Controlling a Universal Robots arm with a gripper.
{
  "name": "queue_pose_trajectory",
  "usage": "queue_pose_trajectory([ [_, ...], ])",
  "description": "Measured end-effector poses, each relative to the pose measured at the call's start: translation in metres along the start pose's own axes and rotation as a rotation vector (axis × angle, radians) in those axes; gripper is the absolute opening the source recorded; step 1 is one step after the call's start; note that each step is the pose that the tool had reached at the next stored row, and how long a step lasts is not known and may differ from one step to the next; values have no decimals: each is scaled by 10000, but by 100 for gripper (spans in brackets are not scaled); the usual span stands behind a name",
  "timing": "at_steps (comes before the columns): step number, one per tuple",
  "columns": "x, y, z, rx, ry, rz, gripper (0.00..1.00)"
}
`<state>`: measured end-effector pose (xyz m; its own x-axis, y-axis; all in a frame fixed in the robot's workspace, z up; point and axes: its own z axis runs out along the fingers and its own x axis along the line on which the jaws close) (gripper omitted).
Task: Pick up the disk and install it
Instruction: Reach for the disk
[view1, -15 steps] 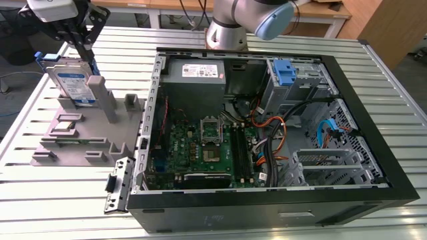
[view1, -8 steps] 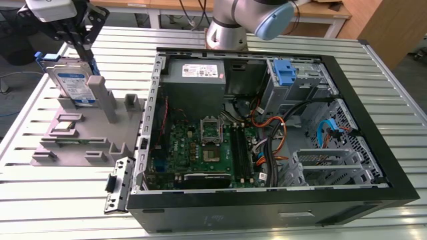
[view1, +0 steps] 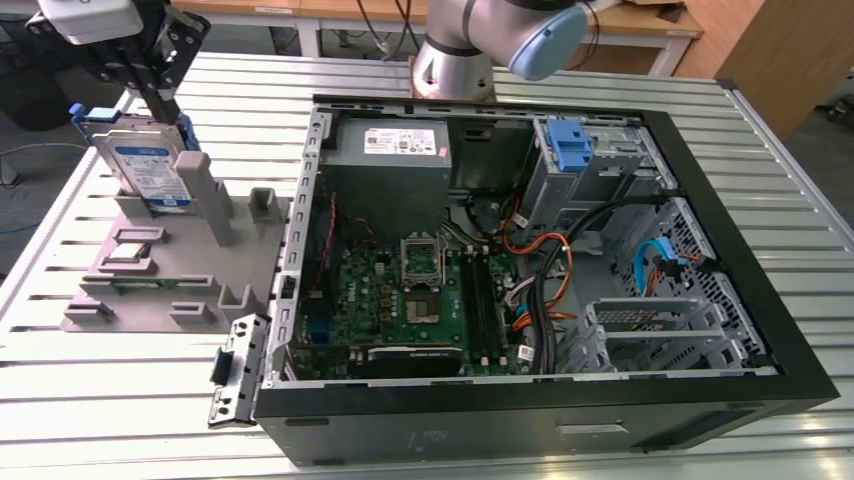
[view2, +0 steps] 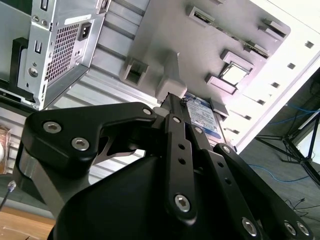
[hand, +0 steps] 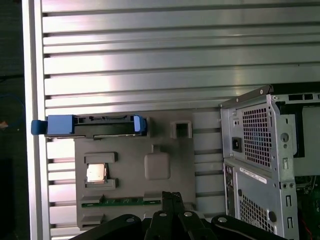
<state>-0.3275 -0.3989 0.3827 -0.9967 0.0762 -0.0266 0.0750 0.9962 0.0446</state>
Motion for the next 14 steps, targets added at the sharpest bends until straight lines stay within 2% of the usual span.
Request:
queue_pose_trajectory([
  [6, 74, -6, 2, 0, 0, 0, 10],
  [14, 124, -10, 3, 0, 0, -1, 10],
])
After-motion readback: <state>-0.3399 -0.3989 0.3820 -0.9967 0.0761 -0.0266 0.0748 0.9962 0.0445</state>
